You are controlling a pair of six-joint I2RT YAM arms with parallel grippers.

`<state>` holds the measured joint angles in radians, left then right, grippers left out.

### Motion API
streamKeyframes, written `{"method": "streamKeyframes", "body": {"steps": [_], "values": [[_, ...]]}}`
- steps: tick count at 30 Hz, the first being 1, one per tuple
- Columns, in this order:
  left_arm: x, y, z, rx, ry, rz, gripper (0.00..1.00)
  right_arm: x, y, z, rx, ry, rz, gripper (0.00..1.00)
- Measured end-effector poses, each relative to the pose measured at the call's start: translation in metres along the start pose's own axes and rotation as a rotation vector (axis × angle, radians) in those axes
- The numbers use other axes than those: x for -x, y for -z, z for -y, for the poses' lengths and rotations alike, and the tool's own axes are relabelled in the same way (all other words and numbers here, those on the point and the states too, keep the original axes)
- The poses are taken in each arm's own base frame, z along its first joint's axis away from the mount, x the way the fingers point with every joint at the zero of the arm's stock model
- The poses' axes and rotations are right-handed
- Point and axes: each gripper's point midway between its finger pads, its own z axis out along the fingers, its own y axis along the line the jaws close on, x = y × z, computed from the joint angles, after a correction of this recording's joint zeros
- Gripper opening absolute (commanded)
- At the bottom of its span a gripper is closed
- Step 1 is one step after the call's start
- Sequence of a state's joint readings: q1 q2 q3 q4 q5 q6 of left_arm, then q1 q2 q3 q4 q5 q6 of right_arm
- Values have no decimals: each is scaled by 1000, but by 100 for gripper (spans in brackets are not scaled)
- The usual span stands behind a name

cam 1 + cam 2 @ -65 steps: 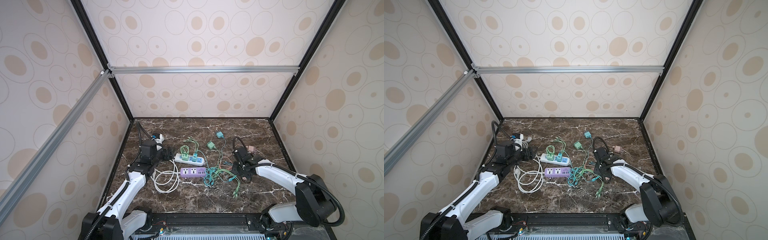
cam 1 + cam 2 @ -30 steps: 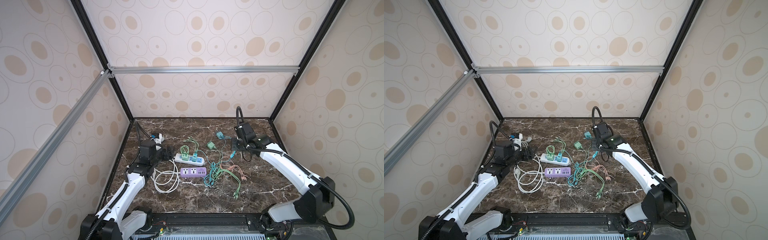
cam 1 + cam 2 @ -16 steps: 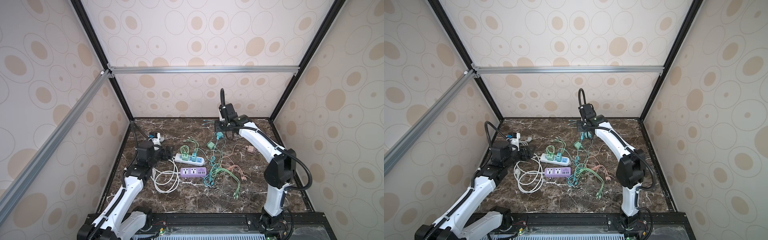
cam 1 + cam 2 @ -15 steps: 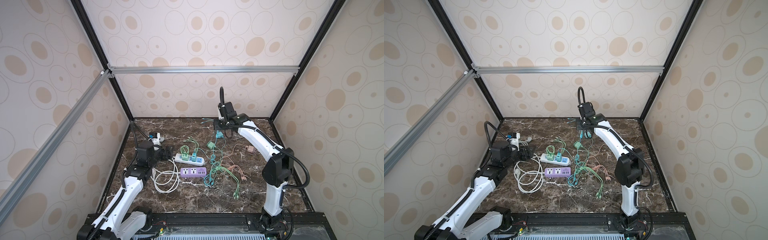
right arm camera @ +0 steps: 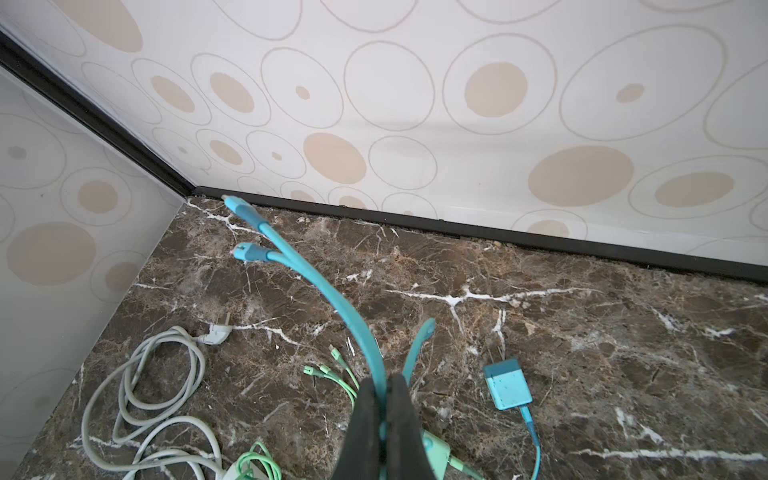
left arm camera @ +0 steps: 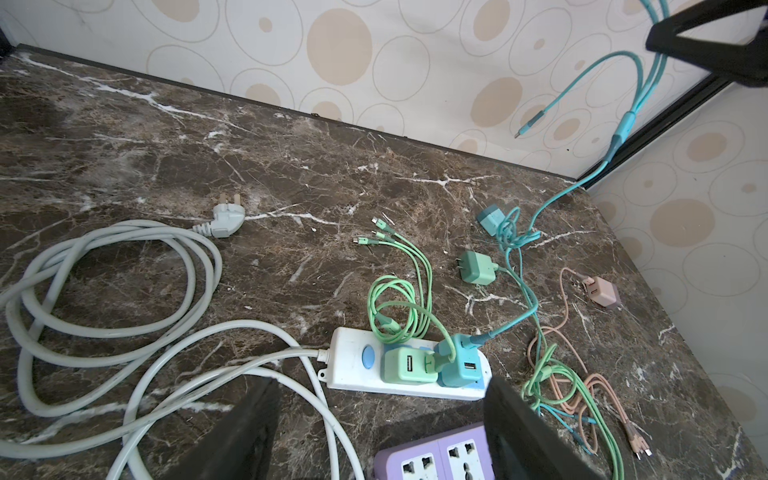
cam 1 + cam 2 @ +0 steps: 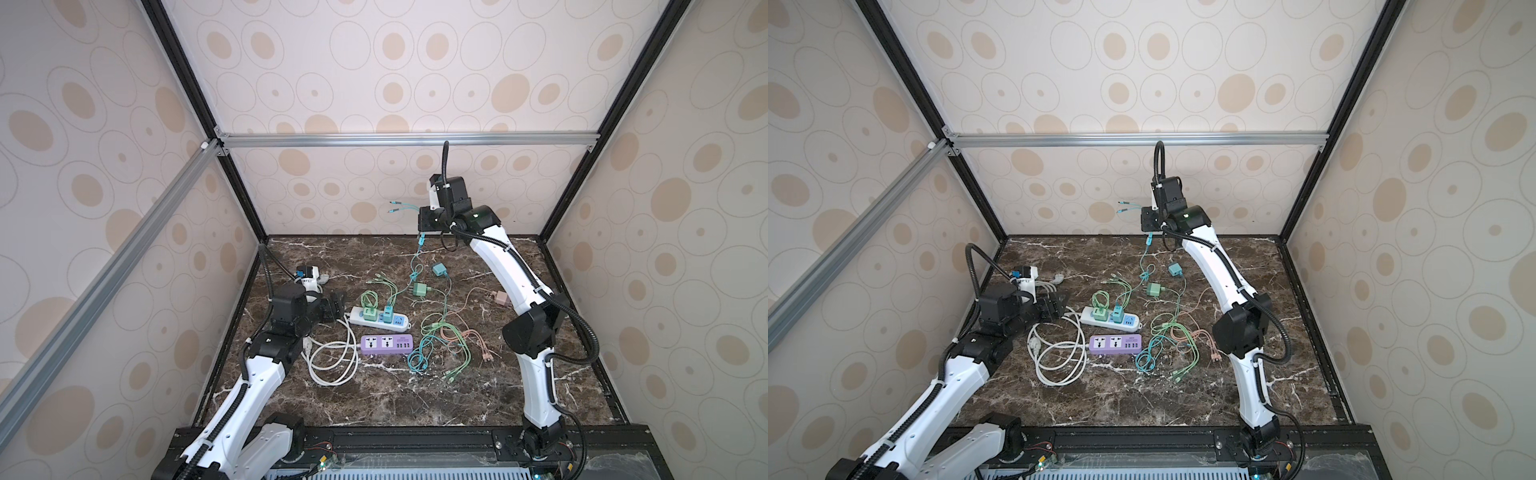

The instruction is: Insert the plug

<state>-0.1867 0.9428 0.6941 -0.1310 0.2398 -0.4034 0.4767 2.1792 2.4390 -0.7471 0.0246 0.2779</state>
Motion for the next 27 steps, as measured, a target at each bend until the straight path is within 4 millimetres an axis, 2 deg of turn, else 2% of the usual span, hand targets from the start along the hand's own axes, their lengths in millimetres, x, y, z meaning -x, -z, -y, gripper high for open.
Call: {"method": "streamKeyframes", "body": {"steps": [5, 10, 15, 27], "values": [[-1, 2, 0, 0, 0, -2, 77, -14, -28, -4, 29, 4, -35, 0], [2, 7, 2, -3, -2, 9, 77, -52, -74, -1, 44, -3, -126, 0], [3, 9, 3, -6, -3, 15, 77, -87, -104, 1, 52, -19, -206, 1], [1, 8, 2, -6, 3, 12, 77, -114, -118, 8, 30, -23, -270, 9]]}}
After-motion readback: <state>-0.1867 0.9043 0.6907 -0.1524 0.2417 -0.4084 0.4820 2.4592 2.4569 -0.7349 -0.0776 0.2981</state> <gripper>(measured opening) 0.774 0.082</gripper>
